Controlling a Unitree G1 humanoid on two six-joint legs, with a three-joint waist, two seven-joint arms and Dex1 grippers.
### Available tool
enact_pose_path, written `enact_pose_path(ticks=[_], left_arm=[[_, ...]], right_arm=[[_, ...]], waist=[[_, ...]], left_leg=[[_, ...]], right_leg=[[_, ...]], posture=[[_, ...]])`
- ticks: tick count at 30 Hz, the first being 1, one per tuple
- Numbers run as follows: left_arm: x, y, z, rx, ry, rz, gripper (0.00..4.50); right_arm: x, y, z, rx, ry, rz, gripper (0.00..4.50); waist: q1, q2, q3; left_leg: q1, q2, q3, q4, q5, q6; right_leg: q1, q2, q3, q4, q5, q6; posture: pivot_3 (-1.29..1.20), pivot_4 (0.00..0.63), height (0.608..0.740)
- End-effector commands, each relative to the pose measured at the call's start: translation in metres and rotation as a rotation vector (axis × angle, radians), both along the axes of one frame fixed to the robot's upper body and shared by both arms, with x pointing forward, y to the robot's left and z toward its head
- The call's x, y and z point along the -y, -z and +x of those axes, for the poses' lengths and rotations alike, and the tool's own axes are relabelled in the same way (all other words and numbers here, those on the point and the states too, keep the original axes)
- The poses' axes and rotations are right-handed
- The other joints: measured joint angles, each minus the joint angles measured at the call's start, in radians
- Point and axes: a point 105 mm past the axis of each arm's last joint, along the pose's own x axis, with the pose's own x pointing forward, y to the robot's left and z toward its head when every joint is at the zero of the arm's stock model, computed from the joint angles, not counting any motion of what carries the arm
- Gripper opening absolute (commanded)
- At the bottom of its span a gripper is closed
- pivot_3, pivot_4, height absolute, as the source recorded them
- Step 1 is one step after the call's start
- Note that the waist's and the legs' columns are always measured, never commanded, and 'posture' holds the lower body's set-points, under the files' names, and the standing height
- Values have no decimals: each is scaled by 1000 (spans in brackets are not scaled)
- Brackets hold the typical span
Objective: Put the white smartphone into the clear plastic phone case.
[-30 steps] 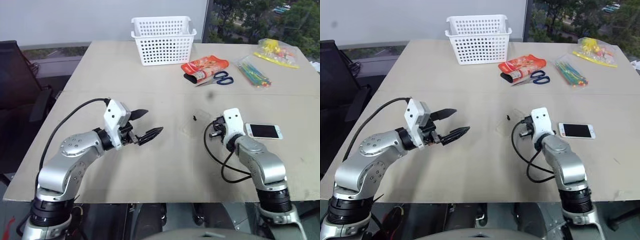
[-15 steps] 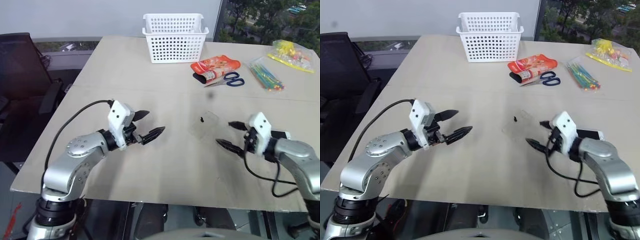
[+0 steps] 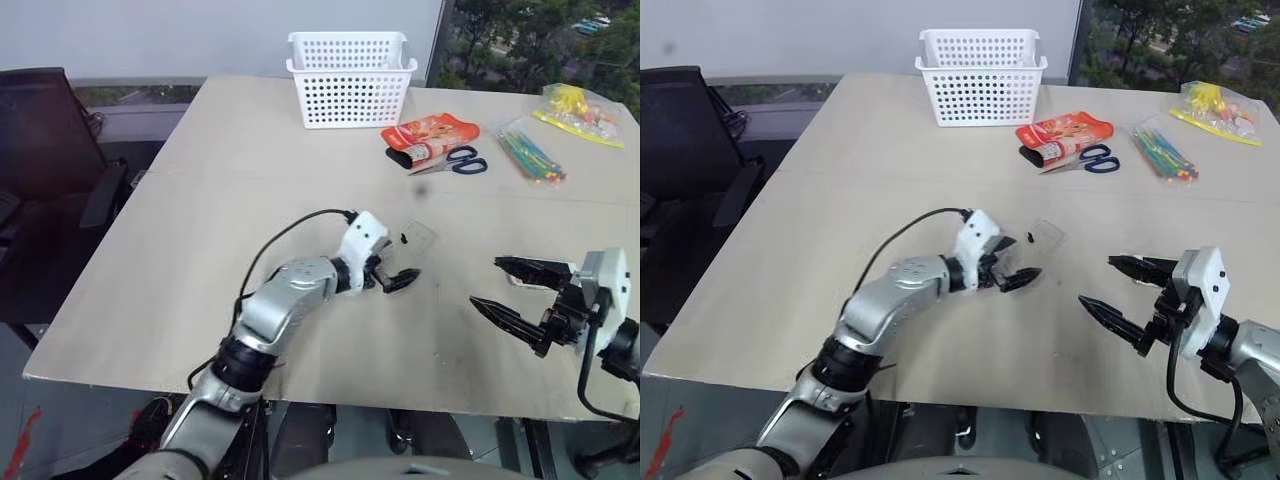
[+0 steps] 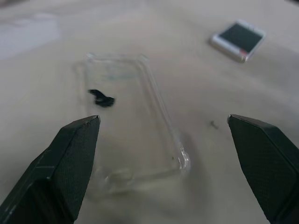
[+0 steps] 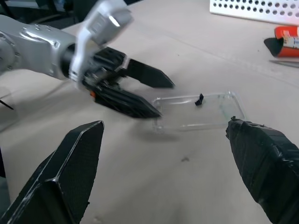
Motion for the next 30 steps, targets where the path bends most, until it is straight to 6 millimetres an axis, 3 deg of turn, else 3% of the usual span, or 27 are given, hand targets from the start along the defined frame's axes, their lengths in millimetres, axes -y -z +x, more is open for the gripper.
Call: enact_pose_path(ticks=[1,3,4,5,13,16,19,23,25,27,30], left_arm=[[19,2,2,31,24,1,4500],[24,8,0,26,42,22,4500],[24,13,0,17,34,42,3975],[23,18,0,21,32,78,3771],[-1,43,1,164,89,379,18],[-3,38,5,169,61,349,18],[5,12,10,206,41,190,18],[5,-61,9,307,76,-159,18],[-8,-94,12,320,45,-310,18],[-33,-137,23,298,-21,-528,18],[-65,-174,37,274,-90,-704,18]], right_arm=[[-2,-12,-6,57,12,-23,4451],[-1,-13,-7,58,28,-26,4451],[-1,-13,-8,56,33,-30,4500],[0,-12,-9,53,37,-35,4500],[4,-9,-6,42,68,-67,4500],[2,-9,-4,45,68,-64,4500],[2,-10,0,49,67,-64,4500],[0,-12,5,61,55,-58,4500],[-1,-12,7,63,53,-55,4500],[-1,-11,10,67,50,-59,4500],[-1,-11,15,78,51,-58,4500]], waist=[[0,0,0],[0,0,0],[-1,0,0],[-1,0,0],[-3,4,-3],[-4,5,-4],[-5,5,-4],[-4,5,-2],[-3,5,-2],[-1,5,-2],[0,4,-2]], left_leg=[[0,0,0,0,0,0],[0,0,0,0,0,0],[0,0,0,1,0,0],[0,0,0,1,0,0],[2,0,-3,2,-2,-4],[2,0,-5,2,-2,-4],[3,0,-7,2,-2,-4],[1,0,-8,3,-2,-4],[1,0,-8,3,-2,-4],[0,-1,-8,3,0,0],[0,-1,-9,4,0,0]], right_leg=[[0,0,0,0,0,0],[0,-1,0,0,0,0],[0,-1,0,0,0,0],[0,-1,0,0,0,0],[4,-2,-1,0,0,0],[4,-2,-1,0,0,0],[4,-2,-1,0,0,0],[4,-2,-2,0,1,-1],[4,-2,-3,0,1,-1],[4,-2,-3,-1,1,-1],[4,-1,-4,-1,1,-1]], posture=[[0,150,740],[0,150,740],[0,150,740],[0,150,740],[0,150,740],[0,150,740],[0,150,740],[0,150,740],[0,150,740],[0,150,740],[0,150,740]])
